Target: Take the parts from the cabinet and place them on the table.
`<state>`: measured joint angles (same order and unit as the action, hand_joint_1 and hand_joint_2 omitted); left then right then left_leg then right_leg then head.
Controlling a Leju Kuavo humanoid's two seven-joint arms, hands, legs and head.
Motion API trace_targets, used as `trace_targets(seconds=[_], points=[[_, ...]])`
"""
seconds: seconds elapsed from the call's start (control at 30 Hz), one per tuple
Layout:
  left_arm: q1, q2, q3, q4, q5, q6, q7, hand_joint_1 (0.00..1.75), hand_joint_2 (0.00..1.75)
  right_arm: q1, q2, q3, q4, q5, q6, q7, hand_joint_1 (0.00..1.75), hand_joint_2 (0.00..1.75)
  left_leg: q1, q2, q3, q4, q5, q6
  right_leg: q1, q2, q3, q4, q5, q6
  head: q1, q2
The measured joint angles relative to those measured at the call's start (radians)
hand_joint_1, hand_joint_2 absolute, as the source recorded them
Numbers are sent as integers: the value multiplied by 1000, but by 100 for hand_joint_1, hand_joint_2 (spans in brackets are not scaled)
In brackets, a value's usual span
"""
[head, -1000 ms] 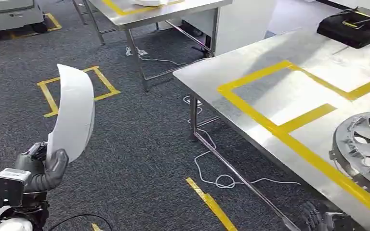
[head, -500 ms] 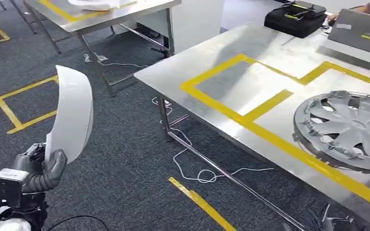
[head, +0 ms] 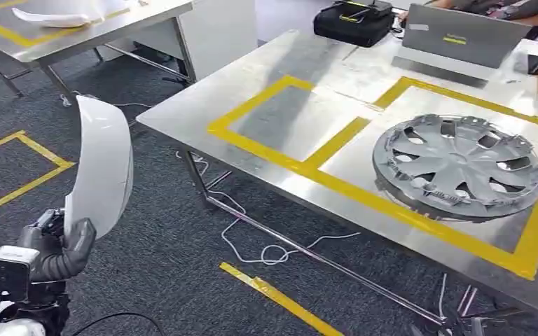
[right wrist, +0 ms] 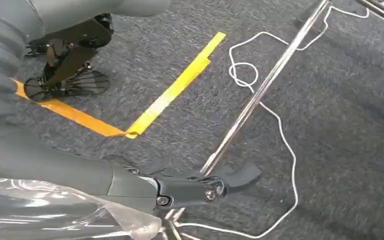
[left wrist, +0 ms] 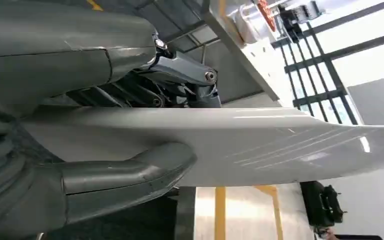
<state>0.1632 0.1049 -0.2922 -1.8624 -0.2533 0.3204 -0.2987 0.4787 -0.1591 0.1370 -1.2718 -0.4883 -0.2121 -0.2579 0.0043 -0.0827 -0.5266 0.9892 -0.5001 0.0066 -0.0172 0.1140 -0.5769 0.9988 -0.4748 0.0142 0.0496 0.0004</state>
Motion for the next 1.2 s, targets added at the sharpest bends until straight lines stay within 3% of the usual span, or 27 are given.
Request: trace_targets(seconds=[0.07,0.1,0.13,0.17,0.23,0.27,0.3,0.37,0.4,0.43,0.47,0.57,0.6,0.63,0.67,0.73,0.77,0.8,0.83,0.9,0.93,0.97,1.03,1.1,1.13,1.2], points=[[0,0,0,0,1,2,0,175,175,7,4,-5,3,25,18,18,0,175,1,20,2,-9,7,9,-1,22,-14,-8,9,15,0,0],[-2,-2,0,0,2,2,0,175,175,9,8,-13,7,41,30,30,0,175,6,37,5,-20,14,14,-2,-10,-15,2,0,15,1,0],[0,-2,0,0,3,2,-1,175,175,9,11,-19,10,55,40,38,0,175,5,48,5,-22,15,18,4,-69,-30,29,-28,19,7,0],[2,-2,1,0,5,2,-1,175,175,5,15,-26,14,67,49,45,0,175,4,62,3,-22,15,21,4,-95,-60,91,-70,24,8,0],[5,-1,6,2,13,2,0,175,175,1,26,-43,29,103,72,65,0,175,2,92,2,-21,14,22,2,-106,-135,258,-148,31,6,0],[5,-1,8,3,15,0,0,175,175,4,31,-50,35,116,79,74,0,175,1,105,2,-21,14,22,2,-107,-155,304,-159,34,8,0],[5,-1,10,5,18,-3,2,175,175,7,36,-58,40,135,87,85,0,175,1,117,2,-21,13,22,2,-108,-150,300,-146,35,6,0],[4,-2,15,6,27,-13,3,175,175,10,44,-71,48,165,100,103,0,175,1,140,5,-20,11,19,2,-120,-69,161,-71,35,7,0],[2,-3,19,7,36,-19,11,175,175,10,45,-78,52,192,108,121,0,175,1,150,8,-19,8,14,2,-144,-7,55,-33,32,7,0],[-4,-5,26,10,48,-22,25,175,175,8,45,-76,56,227,118,150,0,175,-4,159,9,-16,4,9,6,-185,28,-7,-31,28,8,0],[-14,-6,34,15,57,-28,37,175,175,7,45,-72,61,263,125,178,0,175,-9,163,10,-10,-1,2,8,-172,30,-11,-28,16,6,0],[-75,-8,58,59,77,-52,50,175,175,31,44,-61,60,292,131,213,0,175,-7,177,11,-12,2,-9,13,-155,19,-6,-27,0,3,0],[-99,-8,68,79,84,-57,51,175,175,35,42,-52,57,293,131,221,0,175,-4,167,8,-6,-6,-20,6,-150,31,-12,-20,-11,5,0],[-115,-8,78,97,92,-57,52,175,175,36,37,-44,54,291,130,227,0,175,-1,129,3,15,-26,-26,5,-144,29,-12,-18,-16,0,0],[-129,-8,87,111,99,-57,54,175,175,33,30,-34,52,285,129,232,0,175,2,102,-22,77,-67,-29,5,-136,28,-11,-15,-23,-1,0],[-148,-8,99,142,108,-56,57,175,175,32,20,-16,51,272,123,235,0,175,3,91,-100,247,-142,-32,6,-122,27,-11,-15,-25,-1,0],[-154,-8,101,154,109,-56,58,175,175,33,14,-4,51,263,119,237,0,175,3,91,-129,304,-156,-32,7,-116,27,-11,-15,-25,-1,0],[-158,-8,104,168,114,-53,59,175,175,33,8,7,51,255,114,238,0,175,3,91,-138,313,-142,-31,8,-108,28,-11,-16,-26,-1,0],[-162,-8,108,177,119,-53,60,175,175,33,2,17,51,245,108,241,0,175,3,91,-124,274,-104,-29,8,-101,29,-11,-16,-26,-2,0],[-173,-8,112,193,119,-50,60,175,175,33,-8,35,51,236,102,244,0,175,2,89,-55,108,-4,-19,9,-92,35,-10,-17,-24,-1,0],[-179,-8,113,198,121,-50,60,175,175,33,-12,42,51,232,100,245,0,175,2,84,-25,32,27,-13,8,-89,35,-11,-19,-21,-1,0],[-185,-8,115,203,123,-49,60,175,175,32,-15,48,51,228,97,246,0,175,-1,82,-15,7,15,-10,17,-86,31,-4,-22,-15,-1,0],[-191,-9,117,212,129,-43,62,175,175,35,-24,64,51,218,88,248,0,175,-4,83,-20,5,10,-5,13,-84,22,-6,-19,-5,1,0],[-193,-9,119,220,132,-39,64,175,175,37,-33,77,51,209,83,249,0,175,0,84,-18,-6,16,9,12,-84,23,-8,-20,9,0,0],[-196,-10,119,223,133,-38,64,175,175,38,-36,82,50,207,81,249,0,175,3,87,-14,-11,19,14,9,-91,10,7,-32,12,2,0],[-201,-10,119,228,134,-37,64,175,175,36,-43,88,50,205,78,249,0,175,3,88,-14,-11,16,23,7,-103,-48,126,-96,17,8,0]])
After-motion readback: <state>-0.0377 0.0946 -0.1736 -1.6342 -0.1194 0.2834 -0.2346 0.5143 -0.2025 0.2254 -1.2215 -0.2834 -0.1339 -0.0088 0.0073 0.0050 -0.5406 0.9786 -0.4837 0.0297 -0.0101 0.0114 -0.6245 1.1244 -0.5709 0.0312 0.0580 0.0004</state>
